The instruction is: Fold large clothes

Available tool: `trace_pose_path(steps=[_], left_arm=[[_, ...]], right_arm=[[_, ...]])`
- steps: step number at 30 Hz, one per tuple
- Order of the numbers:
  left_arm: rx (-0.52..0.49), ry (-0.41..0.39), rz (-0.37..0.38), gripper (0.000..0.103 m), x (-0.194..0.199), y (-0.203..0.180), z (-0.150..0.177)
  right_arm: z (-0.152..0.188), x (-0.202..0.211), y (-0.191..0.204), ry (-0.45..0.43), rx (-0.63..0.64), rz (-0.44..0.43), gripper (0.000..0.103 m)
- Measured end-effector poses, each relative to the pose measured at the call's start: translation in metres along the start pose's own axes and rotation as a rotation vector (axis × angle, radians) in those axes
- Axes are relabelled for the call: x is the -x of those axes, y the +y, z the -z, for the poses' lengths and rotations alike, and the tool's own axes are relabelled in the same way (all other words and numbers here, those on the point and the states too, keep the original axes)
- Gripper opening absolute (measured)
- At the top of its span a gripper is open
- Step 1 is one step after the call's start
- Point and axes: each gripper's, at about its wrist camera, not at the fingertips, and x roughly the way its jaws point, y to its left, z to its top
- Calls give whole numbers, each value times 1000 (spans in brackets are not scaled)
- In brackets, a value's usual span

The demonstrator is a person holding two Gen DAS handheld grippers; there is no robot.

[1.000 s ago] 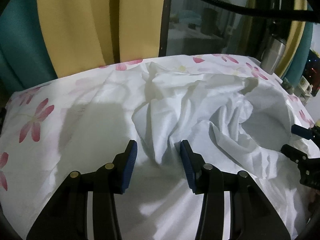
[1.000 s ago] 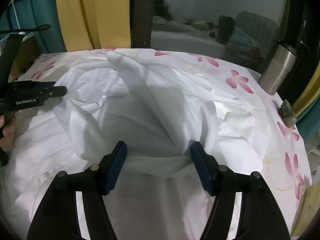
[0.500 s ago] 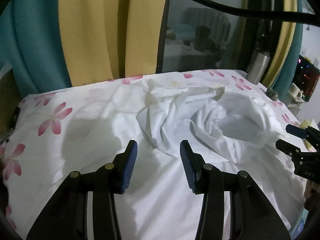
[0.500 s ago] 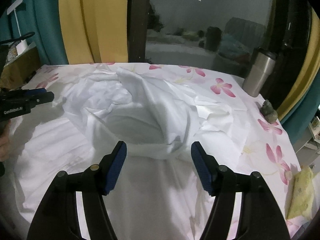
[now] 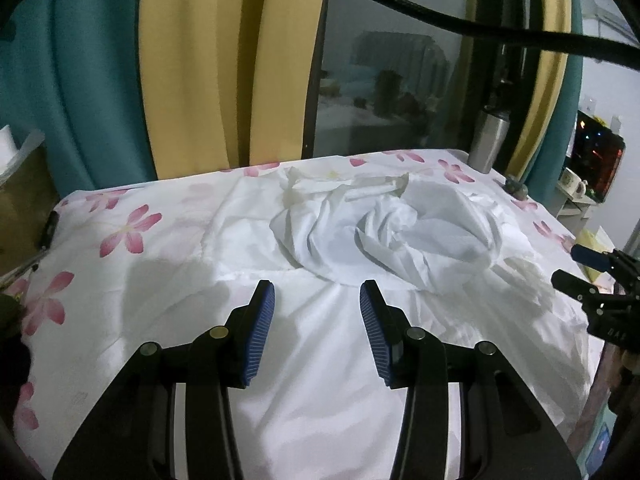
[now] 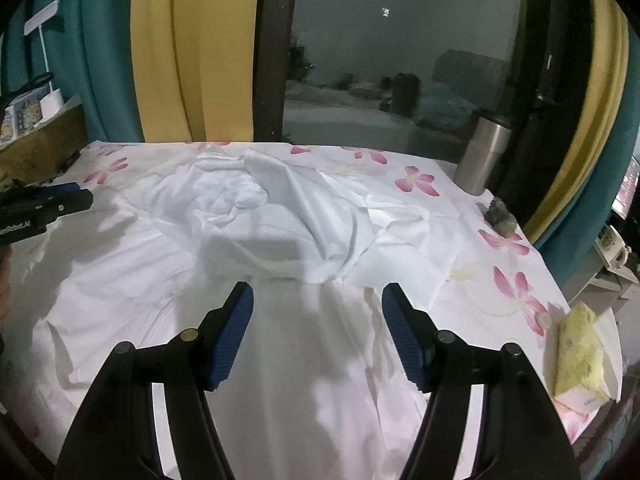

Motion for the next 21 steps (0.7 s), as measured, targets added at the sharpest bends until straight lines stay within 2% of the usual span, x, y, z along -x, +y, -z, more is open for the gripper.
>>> trace_pose_path(steps=[4, 6, 7, 11, 21], left_arm=[[-13, -23, 20, 48, 15, 4, 12], [-10, -34, 30, 58, 23, 11, 20], [-8, -38, 23, 60, 26, 14, 23], [-3, -23, -33, 60, 32, 33, 39], [82, 25, -219, 60, 39, 117, 68]], right_arm=[[12, 14, -2, -9, -20, 12, 67], [19, 21, -2, -10, -25, 20, 67], [23, 23, -2, -9, -28, 24, 67], [41, 32, -8, 5, -43, 43, 67], [85, 39, -39, 84, -112, 108, 67]])
